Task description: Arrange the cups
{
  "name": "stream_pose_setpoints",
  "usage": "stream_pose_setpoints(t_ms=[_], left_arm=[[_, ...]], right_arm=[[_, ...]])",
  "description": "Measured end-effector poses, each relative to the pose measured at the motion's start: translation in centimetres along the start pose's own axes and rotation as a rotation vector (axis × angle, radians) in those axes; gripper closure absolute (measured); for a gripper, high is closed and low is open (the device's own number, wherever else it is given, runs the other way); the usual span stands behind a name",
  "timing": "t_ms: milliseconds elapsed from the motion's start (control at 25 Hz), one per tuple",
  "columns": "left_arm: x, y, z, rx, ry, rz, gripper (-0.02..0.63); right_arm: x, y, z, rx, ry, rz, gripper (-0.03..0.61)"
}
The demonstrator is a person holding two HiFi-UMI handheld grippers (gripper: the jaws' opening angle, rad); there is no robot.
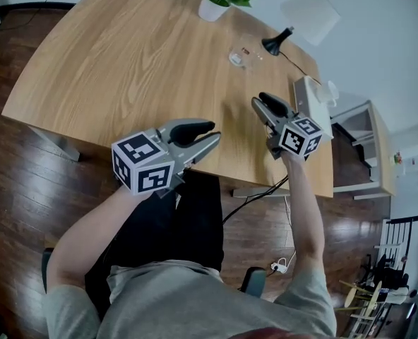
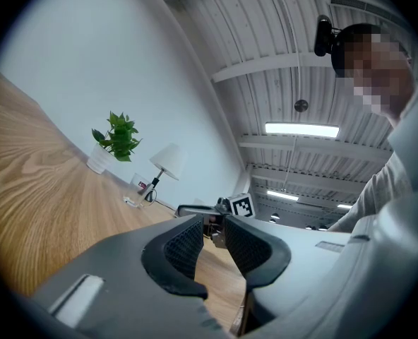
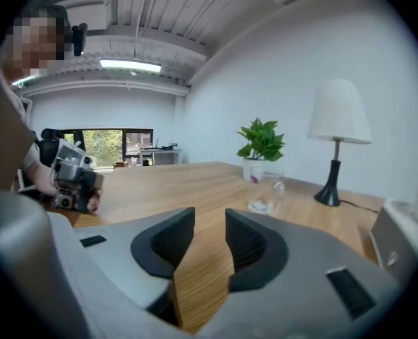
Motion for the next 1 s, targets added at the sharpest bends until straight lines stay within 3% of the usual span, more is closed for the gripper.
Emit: stream_pose_setpoints(t_ms=[200,560,840,960,1000], left_arm=[[0.2,0.1,0.1,-0.001,0.002,0.000,0.525],[0.2,0.1,-0.1,-0.002,0.009,-0.002,0.525],[0.2,0.2,-0.1,0.001,0.016,-0.005,0.525],[0.2,0.2,-0.1,0.003,0.017,-0.006,0.525],[0.2,0.2,-0.1,0.005,0.018,-0.007,0.525]], right_arm=[[6.0,-2.3,-2.6,-0.032,0.095,0.143,0.425],[10.9,-7.5,-2.8,-0.108,0.139,0.263,0.403],[12.3,-10.5,-2.6,-0.137,0.132,0.180,0.398],[12.4,-11.1,-3.0,-0.141,0.154,0.135,0.442],[12.3,-11.1,-3.1,-0.145,0.158,0.126,0.500]])
Point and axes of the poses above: the fingertips, and each gripper's own axes: y backward along the fingers, x to its right, z out of its underside, the point moved 8 cm from there along y, backward along the fingers, and after that the axes turned 2 degrees about z, right-handed, at the moved point
